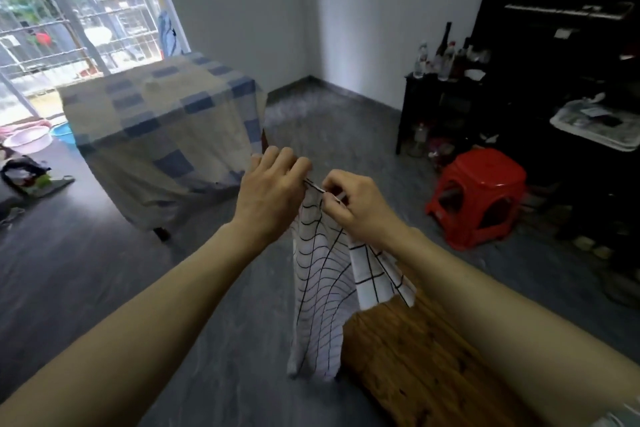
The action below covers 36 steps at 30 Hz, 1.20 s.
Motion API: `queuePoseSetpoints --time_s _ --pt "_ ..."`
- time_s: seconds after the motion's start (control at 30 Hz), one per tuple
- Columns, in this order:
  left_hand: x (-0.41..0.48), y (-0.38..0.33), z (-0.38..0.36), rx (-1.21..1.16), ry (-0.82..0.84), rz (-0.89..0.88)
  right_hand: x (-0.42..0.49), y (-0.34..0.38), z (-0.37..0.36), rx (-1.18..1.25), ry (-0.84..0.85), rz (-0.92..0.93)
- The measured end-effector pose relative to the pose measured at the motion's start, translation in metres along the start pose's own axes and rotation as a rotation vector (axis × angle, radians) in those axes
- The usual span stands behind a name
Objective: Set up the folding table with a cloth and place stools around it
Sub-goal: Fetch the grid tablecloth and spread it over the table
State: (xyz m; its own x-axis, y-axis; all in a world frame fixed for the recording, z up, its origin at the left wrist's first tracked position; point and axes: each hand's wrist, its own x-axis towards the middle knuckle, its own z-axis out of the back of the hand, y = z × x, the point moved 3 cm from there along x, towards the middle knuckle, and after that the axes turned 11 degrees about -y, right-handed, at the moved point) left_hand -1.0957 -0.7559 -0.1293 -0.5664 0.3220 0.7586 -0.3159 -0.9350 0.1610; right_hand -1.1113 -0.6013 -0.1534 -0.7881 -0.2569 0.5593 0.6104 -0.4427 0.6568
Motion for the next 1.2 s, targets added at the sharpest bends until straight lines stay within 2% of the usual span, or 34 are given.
queuePoseSetpoints --time_s 0.1,0.23,0.3,0.43,0.5,0.7,0.9,1.07,1.2 --pt "0.018 0.004 -0.013 -0.174 0.007 0.090 0.009 -0.001 -0.002 -0.029 -0.059 -0.058" --pt "0.028 0.016 -0.043 -0.365 0.178 0.176 0.016 0.001 -0.008 -0.087 -0.137 -0.094" --pt "0.027 0.015 -0.056 -0.640 0.232 0.339 0.017 0.001 -0.010 -0.126 -0.190 -0.112" --pt "0.020 0.005 -0.078 -1.265 0.409 0.832 0.013 -0.006 -0.008 -0.199 -0.319 -0.172" --pt "0.022 0.001 -0.084 -1.390 0.486 0.891 0.011 -0.012 -0.003 -0.210 -0.339 -0.199" --pt "0.043 -0.007 -0.095 -1.394 0.460 0.877 0.019 -0.020 0.014 -0.102 -0.410 -0.267" --pt "0.057 -0.013 -0.103 -1.405 0.480 0.870 0.022 -0.035 0.023 0.048 -0.516 -0.495" --pt "0.059 -0.017 -0.111 -1.403 0.504 0.808 0.023 -0.049 0.019 0.159 -0.501 -0.689" --pt "0.057 -0.014 -0.118 -1.342 0.529 0.717 0.027 -0.059 0.016 0.234 -0.482 -0.763"
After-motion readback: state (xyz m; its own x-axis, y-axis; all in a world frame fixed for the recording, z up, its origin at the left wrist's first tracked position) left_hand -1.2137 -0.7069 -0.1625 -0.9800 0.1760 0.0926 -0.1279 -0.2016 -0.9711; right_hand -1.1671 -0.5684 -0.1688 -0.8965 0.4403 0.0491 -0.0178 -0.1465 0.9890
